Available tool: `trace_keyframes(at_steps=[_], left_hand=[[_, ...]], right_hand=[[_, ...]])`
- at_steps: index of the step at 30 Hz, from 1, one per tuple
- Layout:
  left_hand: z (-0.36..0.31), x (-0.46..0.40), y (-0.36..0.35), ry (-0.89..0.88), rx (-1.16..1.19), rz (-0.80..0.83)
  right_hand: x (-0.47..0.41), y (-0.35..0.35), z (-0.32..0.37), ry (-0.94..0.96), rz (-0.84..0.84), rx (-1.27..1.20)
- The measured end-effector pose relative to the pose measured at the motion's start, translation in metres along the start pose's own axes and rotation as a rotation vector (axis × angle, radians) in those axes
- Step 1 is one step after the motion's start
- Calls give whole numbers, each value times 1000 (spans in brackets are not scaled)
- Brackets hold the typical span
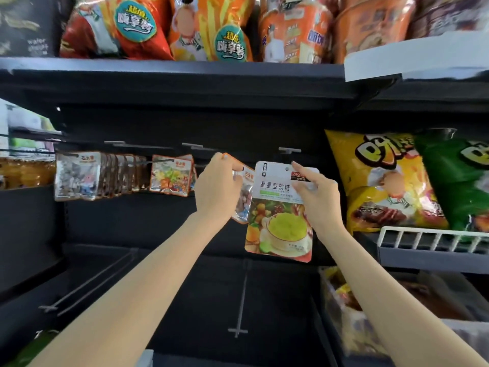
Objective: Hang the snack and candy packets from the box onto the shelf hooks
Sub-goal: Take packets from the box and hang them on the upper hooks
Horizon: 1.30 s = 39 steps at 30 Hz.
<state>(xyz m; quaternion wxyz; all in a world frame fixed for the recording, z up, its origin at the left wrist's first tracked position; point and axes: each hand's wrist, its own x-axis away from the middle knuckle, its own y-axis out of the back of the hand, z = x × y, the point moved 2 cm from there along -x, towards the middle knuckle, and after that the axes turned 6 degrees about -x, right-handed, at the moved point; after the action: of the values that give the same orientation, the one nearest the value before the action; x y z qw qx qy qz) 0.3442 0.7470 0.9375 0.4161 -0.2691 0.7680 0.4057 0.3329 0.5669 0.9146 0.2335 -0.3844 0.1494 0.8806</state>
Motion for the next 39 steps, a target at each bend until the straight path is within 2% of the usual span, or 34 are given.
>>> trace_keyframes(at_steps=[9,12,20,23,26,29,31,32,36,39], left_hand=[[0,1,-7,14,-90,-19],[-1,0,-7,6,-110,-11],[-2,-11,-7,-7,-134,53],[1,-15,-8,6,-93,56],[10,-16,-11,23,-23,74],[17,-13,-9,38,57,86],[22,-10,-4,54,117,95],[24,-8,0,60,151,100],[31,-1,14,85,278,137],[34,7,25,58,367,135]], right_hand=[[-15,-9,-20,102,2,198],[-26,-18,-23,54,-1,271],[-73,-50,-64,-245,319,379],[-87,-51,-67,-209,395,579],[-89,-52,-69,-208,358,638],[-68,-52,-63,-96,190,649],[-46,-54,-58,-15,127,606],[-37,-55,-54,-26,161,550],[-12,-65,-27,-200,362,-67],[0,-74,-2,-123,427,-362]])
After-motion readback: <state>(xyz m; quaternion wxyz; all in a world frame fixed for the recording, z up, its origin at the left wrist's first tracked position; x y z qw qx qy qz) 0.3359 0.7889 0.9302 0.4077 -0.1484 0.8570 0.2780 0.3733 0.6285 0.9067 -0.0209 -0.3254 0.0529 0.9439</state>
